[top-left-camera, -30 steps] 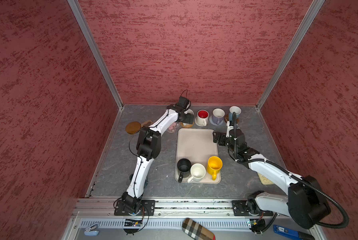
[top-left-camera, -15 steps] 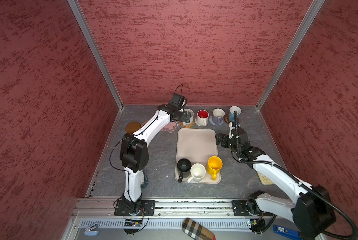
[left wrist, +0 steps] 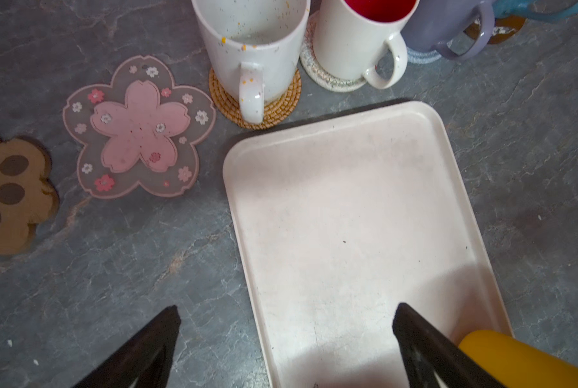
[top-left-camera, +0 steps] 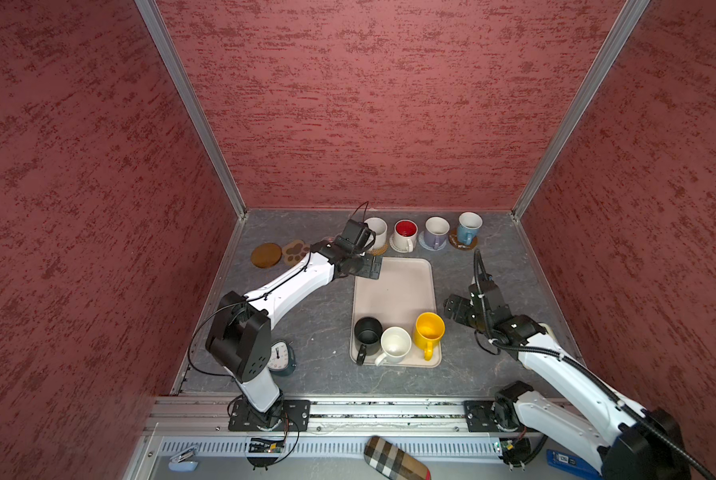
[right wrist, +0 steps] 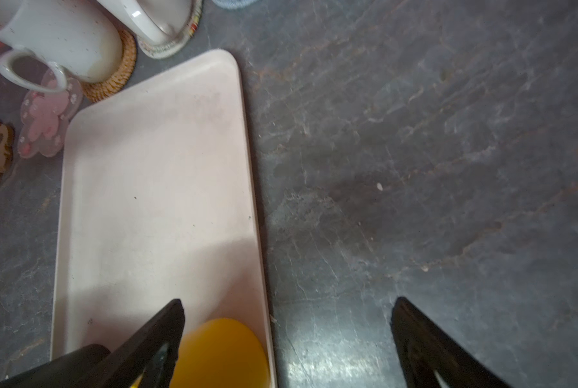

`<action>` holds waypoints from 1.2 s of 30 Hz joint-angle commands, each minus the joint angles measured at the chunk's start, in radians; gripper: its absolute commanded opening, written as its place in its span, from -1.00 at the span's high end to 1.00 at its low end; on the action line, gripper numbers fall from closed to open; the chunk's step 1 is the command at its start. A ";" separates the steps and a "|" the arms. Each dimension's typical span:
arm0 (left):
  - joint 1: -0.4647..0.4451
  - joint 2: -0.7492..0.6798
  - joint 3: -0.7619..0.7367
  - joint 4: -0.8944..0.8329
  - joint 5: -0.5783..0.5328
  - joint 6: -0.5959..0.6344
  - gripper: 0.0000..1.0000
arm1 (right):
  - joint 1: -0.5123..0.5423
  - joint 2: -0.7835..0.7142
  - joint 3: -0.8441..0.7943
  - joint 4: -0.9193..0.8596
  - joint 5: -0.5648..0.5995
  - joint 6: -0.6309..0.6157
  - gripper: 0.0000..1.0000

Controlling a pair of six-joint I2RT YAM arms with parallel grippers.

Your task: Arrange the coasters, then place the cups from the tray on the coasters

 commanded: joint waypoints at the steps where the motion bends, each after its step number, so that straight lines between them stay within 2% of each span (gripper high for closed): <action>1: -0.026 -0.051 -0.050 0.047 -0.040 -0.040 -0.99 | -0.008 -0.029 -0.046 -0.041 -0.062 0.077 -0.96; 8: -0.037 -0.132 -0.176 0.099 -0.042 -0.077 -0.99 | -0.007 -0.100 -0.149 -0.040 -0.134 0.140 -0.92; 18: -0.033 -0.184 -0.239 0.110 -0.044 -0.077 -1.00 | 0.020 -0.177 -0.196 -0.101 -0.206 0.153 -0.88; 36: -0.007 -0.173 -0.259 0.128 -0.029 -0.073 -1.00 | 0.192 -0.053 -0.170 -0.006 -0.246 0.173 -0.86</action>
